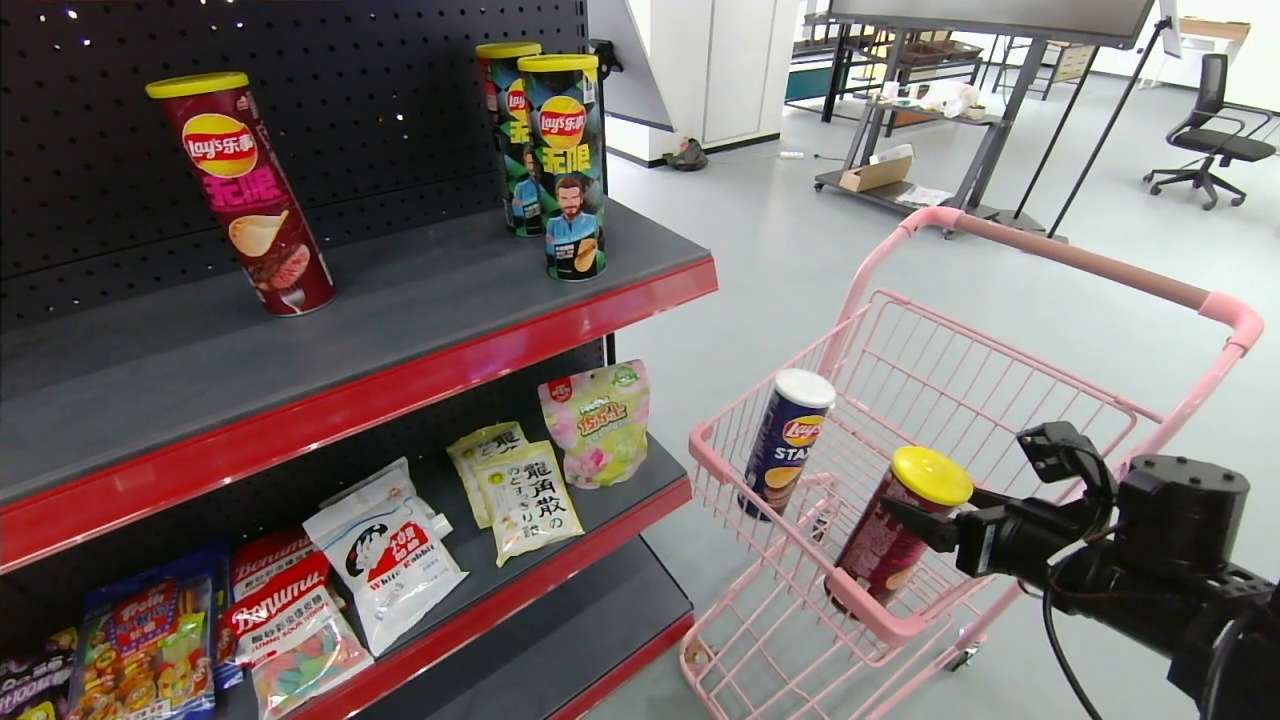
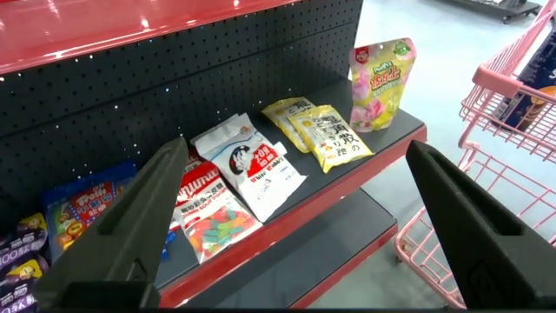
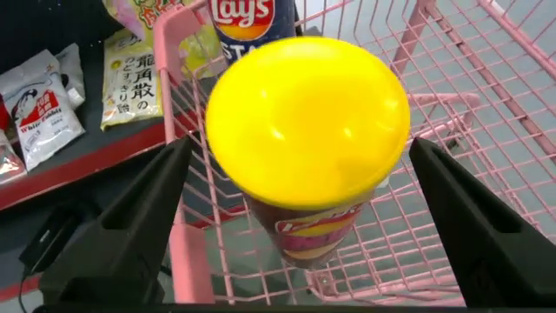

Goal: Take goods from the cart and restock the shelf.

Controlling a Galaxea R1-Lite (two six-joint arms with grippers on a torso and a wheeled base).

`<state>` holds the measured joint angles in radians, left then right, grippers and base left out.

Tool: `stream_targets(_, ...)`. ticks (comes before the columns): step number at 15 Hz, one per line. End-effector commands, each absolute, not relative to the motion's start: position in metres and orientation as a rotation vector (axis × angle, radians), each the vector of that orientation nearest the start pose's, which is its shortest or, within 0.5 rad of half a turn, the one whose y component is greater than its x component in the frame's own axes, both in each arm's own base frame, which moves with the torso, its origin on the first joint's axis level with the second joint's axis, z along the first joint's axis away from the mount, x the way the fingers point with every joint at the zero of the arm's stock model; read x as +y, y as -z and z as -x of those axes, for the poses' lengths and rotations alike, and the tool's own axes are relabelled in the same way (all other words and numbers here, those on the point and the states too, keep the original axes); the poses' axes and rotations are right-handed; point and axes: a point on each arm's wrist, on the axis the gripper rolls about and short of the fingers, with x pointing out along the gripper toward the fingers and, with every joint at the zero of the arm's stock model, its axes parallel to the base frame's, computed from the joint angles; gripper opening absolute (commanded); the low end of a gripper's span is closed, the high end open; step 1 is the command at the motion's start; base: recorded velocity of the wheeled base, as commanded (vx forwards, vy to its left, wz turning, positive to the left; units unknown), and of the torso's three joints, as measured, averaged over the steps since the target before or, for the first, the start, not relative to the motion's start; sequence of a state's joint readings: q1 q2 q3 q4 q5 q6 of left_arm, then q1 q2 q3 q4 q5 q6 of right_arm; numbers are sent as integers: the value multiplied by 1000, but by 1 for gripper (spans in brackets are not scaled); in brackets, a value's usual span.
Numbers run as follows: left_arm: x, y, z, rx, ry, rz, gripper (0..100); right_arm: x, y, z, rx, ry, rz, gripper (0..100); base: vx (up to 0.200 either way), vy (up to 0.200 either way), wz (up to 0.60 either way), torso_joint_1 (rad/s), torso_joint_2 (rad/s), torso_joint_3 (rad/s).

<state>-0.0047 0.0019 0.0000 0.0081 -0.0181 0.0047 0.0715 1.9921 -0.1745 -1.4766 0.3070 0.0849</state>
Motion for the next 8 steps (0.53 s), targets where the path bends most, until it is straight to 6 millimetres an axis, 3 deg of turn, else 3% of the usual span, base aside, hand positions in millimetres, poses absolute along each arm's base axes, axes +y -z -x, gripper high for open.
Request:
stream_targets(1,0,-75,23,9,23,-5,100,25,-35,-253,405,-359,-128,100,0,0,0,0,0,0)
stream_targets(8,0,-75,23,9,23,-5,100,31,-33,-271,359,-378,-123,100,0,0,0,0,0,0)
